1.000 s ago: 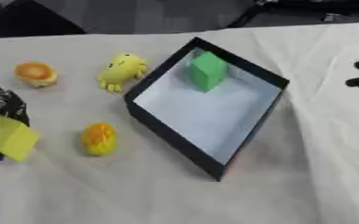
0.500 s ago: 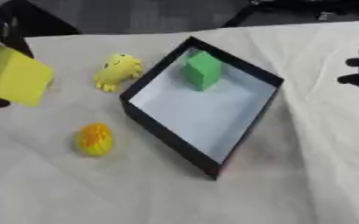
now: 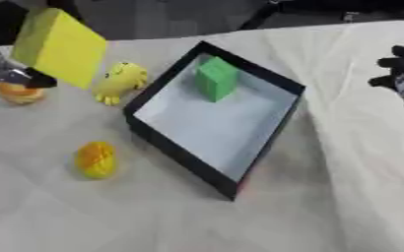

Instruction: Pick up objects on the table and place them in the box.

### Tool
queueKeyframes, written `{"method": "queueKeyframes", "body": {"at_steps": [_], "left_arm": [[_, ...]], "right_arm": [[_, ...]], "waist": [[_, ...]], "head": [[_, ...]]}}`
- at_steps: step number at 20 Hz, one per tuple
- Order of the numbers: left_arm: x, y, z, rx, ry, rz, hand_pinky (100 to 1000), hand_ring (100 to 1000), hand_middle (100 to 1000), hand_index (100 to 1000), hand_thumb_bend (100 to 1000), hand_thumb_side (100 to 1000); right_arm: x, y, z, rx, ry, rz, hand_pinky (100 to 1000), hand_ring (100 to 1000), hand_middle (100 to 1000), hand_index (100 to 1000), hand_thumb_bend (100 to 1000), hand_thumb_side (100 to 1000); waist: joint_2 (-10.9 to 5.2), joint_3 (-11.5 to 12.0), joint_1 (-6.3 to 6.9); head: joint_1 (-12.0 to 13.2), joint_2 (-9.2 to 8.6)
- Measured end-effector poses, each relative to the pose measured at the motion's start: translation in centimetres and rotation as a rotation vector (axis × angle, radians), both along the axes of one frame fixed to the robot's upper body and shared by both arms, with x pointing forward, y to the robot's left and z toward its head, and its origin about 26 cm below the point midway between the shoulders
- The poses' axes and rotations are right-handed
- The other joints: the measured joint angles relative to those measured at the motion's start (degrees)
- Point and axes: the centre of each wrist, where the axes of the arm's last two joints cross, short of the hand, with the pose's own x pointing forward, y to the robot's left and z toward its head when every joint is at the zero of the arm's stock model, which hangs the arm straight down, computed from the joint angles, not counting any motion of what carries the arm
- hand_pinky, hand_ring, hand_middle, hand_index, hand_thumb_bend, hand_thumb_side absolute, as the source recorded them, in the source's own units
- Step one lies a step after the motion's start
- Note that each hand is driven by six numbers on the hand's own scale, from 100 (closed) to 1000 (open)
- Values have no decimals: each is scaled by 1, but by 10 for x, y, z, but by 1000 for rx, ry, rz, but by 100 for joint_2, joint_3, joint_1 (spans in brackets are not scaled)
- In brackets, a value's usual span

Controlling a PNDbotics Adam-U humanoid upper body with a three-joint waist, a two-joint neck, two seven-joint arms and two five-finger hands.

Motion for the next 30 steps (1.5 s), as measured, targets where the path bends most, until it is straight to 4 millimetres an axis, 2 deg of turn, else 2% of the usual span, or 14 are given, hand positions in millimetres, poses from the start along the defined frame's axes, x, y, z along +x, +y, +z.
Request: {"method": "queueKeyframes", "body": {"at_steps": [7,15,26,30], "left_arm": [[30,-42,-28,5,38,18,628,553,534,631,173,100],[48,-72,-64,81,6,51,633,566,544,632,198,100],[55,-89,-84,136,2,36,637,569,546,636,186,100],[56,-95,-91,141,19,27,680,606,577,673,188,100]], "right_arm": [[5,2,19,11,-58,-14,884,703,762,879,100,564],[8,1,30,29,-88,-33,884,700,760,878,100,566],[10,3,34,27,-92,-22,884,695,757,875,100,568],[10,4,35,27,-90,-19,884,693,756,873,100,570]], "waist": [[2,-102,7],[7,-157,27],[29,-358,94],[61,-405,118]], "head": [[120,-1],[159,-54],[126,-109],[120,-127]]}}
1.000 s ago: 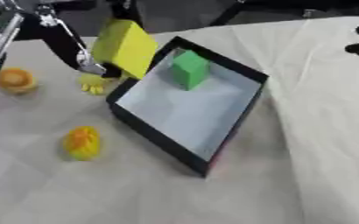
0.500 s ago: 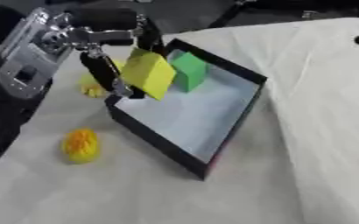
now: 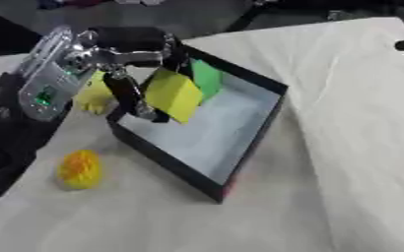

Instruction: Pick up objects on the table and place them in the box.

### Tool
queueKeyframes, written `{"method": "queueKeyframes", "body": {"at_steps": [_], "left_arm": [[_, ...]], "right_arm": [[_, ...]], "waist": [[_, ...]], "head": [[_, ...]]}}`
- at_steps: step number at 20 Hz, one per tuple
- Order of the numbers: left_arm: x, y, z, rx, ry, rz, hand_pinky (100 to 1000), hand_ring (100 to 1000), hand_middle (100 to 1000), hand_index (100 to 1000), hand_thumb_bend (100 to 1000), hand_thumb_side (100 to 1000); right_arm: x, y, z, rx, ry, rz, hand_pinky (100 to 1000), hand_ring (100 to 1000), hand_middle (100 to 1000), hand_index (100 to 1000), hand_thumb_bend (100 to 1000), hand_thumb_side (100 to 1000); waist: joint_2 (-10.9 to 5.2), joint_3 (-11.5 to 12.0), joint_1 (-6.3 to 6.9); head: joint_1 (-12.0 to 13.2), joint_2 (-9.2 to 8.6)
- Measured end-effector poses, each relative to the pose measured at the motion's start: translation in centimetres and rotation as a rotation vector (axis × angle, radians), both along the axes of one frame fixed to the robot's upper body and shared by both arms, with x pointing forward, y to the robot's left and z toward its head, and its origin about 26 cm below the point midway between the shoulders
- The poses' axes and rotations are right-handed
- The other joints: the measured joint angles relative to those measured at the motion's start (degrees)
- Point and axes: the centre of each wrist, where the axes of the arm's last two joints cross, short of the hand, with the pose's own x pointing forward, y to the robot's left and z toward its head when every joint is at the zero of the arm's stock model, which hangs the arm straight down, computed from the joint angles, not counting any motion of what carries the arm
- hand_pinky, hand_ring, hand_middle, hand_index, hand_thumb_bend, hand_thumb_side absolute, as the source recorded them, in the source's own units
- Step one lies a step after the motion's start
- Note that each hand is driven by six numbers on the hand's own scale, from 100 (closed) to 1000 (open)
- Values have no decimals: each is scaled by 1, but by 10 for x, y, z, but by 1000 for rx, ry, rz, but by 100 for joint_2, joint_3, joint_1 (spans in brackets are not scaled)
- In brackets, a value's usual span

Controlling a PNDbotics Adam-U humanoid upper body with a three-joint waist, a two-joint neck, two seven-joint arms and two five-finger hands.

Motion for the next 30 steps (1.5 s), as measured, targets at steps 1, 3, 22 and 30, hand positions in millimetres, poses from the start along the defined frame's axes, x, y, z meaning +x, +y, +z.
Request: {"method": "queueKeyframes", "body": {"at_steps": [1,3,22,30], "left_arm": [[0,-1,-2,-2,7,0,691,616,586,681,191,100],[1,-2,-7,2,20,4,706,634,601,696,213,100],[2,-2,-14,14,14,45,926,883,827,916,685,415],[-8,31,8,-147,59,62,899,843,792,904,425,384]], "right_arm": [[0,0,0,0,0,1,884,692,755,873,100,571],[1,1,2,-1,-3,4,884,691,755,872,100,571],[0,2,-1,12,5,12,884,689,755,872,100,574],[-2,1,-3,17,9,1,883,689,754,872,100,572]], "waist": [[6,-6,2],[21,-28,3],[63,-20,26],[63,121,32]], "head": [[-6,-1],[-24,-19],[-105,-30],[-169,31]]}}
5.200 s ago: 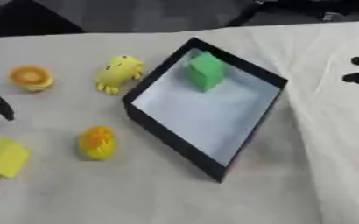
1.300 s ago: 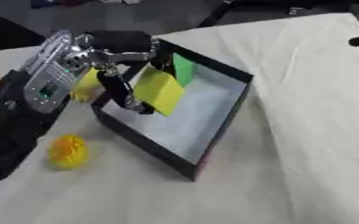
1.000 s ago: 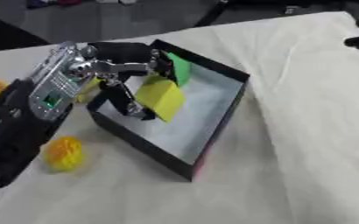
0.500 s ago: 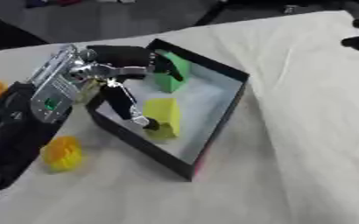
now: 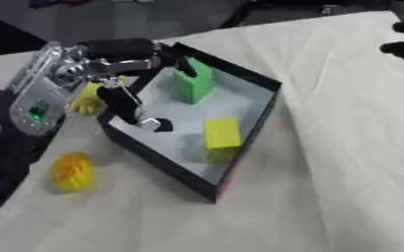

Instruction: Pick up objects on the table and place them in the box.

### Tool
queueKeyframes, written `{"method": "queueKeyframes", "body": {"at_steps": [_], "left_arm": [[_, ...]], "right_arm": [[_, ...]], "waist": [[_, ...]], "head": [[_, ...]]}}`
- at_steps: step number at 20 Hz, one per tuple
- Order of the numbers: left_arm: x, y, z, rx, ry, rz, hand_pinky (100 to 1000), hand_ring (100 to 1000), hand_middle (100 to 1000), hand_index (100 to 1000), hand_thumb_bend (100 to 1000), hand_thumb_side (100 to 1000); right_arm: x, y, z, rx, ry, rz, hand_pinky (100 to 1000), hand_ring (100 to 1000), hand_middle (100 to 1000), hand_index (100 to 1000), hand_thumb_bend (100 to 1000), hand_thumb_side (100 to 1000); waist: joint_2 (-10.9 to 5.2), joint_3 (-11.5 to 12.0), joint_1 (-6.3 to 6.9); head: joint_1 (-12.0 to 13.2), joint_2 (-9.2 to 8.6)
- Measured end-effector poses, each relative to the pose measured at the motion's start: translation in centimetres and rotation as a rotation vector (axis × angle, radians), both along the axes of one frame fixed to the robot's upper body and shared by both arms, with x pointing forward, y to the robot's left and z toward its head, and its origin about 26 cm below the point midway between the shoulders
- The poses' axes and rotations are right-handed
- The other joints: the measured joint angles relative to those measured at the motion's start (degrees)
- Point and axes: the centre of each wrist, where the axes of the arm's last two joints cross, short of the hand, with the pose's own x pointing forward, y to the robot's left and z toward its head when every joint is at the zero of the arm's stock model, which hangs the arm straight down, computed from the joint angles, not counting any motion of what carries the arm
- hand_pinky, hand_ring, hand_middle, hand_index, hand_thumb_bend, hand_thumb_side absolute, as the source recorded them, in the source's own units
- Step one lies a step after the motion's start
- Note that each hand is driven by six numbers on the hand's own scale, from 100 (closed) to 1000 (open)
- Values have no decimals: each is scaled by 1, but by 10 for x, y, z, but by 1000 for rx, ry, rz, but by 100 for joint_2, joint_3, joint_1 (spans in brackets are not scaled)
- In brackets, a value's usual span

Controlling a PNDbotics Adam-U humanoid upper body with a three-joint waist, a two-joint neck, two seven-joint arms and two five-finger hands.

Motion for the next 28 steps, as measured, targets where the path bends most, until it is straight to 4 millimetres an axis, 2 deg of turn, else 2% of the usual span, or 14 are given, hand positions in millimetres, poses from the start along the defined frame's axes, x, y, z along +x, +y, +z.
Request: {"method": "queueKeyframes", "body": {"at_steps": [2,9,10,11,14,19,21,22,23,25,26,27,28], "left_arm": [[-6,19,11,-73,20,12,891,834,784,902,392,380],[-34,87,45,-222,29,99,889,840,789,893,414,358],[-37,95,48,-227,22,115,884,841,791,887,435,378],[-40,103,50,-229,16,130,877,835,790,883,429,442],[-48,126,50,-222,7,182,869,830,788,884,451,514],[-56,161,44,-191,-5,290,866,832,792,885,470,487],[-55,175,41,-168,-1,347,870,837,798,890,410,490],[-53,182,39,-159,5,377,881,851,815,902,343,501],[-51,189,37,-150,14,411,885,855,818,906,330,504],[-44,204,33,-141,34,476,889,861,822,906,364,468],[-40,211,30,-137,44,506,888,863,821,904,423,429],[-36,218,27,-130,53,536,888,863,821,904,430,424],[-32,225,24,-120,61,564,888,866,821,902,496,396]], "right_arm": [[-1,0,-1,1,1,-4,883,689,754,872,100,571],[-5,-3,-4,4,4,-20,883,689,754,872,100,567],[-5,-3,-5,4,4,-21,882,689,754,872,100,565],[-6,-3,-5,4,6,-22,882,689,754,872,100,564],[-8,-4,-8,2,13,-28,882,689,754,871,100,561],[-12,-5,-11,-7,15,-35,882,689,754,871,100,559],[-13,-5,-11,-9,14,-38,882,689,754,871,100,558],[-13,-5,-11,-10,14,-39,882,689,754,872,100,558],[-13,-5,-11,-11,14,-39,882,689,754,872,100,558],[-13,-5,-11,-12,13,-39,882,689,754,872,100,557],[-13,-5,-11,-13,13,-38,882,689,754,872,100,555],[-13,-5,-11,-14,11,-35,882,689,754,871,100,555],[-13,-4,-10,-15,10,-31,882,688,754,871,100,555]], "waist": [[0,46,1],[-2,303,1],[-3,337,0],[-3,378,-1],[-7,532,-3],[-7,660,-95],[-7,694,-122],[-7,723,-123],[-7,754,-127],[-7,765,-156],[-7,758,-171],[-7,737,-179],[-7,709,-181]], "head": [[-15,4],[-54,55],[-55,57],[-55,66],[-54,103],[-31,104],[5,104],[22,104],[41,104],[75,103],[96,102],[114,100],[132,97]]}}
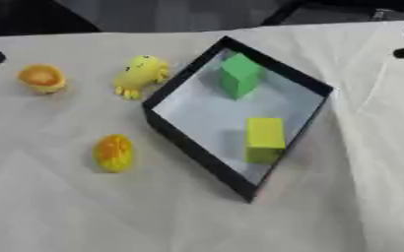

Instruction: Pick up objects on the table and place them in the box.

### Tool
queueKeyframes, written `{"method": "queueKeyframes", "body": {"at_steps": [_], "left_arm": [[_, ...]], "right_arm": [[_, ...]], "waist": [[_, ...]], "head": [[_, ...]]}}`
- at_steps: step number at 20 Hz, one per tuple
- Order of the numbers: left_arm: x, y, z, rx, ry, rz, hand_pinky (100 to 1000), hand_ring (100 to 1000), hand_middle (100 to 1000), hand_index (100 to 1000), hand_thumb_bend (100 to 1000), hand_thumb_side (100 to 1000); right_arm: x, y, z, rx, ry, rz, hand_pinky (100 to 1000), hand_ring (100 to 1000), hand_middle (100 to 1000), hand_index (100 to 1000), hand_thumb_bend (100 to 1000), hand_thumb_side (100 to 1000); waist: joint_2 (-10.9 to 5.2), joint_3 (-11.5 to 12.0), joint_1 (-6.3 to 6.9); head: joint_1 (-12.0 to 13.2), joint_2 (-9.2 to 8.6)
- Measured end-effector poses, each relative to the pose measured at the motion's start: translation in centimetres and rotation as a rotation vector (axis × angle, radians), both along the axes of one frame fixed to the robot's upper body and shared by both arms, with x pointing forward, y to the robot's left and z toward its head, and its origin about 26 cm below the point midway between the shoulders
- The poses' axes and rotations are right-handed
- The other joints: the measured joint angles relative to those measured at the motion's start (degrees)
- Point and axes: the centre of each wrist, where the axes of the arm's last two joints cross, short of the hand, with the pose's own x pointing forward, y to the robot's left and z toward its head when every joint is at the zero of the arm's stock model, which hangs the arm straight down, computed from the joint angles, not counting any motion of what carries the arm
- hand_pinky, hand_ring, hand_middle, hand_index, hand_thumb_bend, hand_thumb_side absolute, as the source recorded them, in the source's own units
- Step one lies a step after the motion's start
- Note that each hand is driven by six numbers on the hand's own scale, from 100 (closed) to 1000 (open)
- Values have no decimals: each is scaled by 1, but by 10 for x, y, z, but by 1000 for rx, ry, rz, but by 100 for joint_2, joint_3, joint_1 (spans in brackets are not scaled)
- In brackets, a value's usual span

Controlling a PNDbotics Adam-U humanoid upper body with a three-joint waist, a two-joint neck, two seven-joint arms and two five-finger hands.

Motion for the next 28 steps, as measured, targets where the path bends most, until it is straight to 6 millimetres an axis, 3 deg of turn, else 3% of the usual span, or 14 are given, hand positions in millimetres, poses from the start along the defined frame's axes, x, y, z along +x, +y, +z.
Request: {"method": "queueKeyframes", "body": {"at_steps": [5,9,18,28], "left_arm": [[18,27,-12,79,58,72,884,868,817,894,592,285],[31,40,-13,148,73,87,881,867,816,887,601,227],[57,46,-19,186,81,125,870,857,805,887,608,192],[70,44,-21,179,76,184,867,852,809,872,562,104]], "right_arm": [[1,2,1,-6,1,15,883,688,754,872,100,556],[2,4,1,-11,4,28,883,687,755,872,100,557],[5,9,2,-28,8,61,882,685,754,872,100,558],[9,15,8,-41,0,94,884,686,756,873,100,564]], "waist": [[0,-184,0],[6,-333,0],[32,-536,0],[258,-676,3]], "head": [[118,-46],[205,-107],[285,-157],[530,-283]]}}
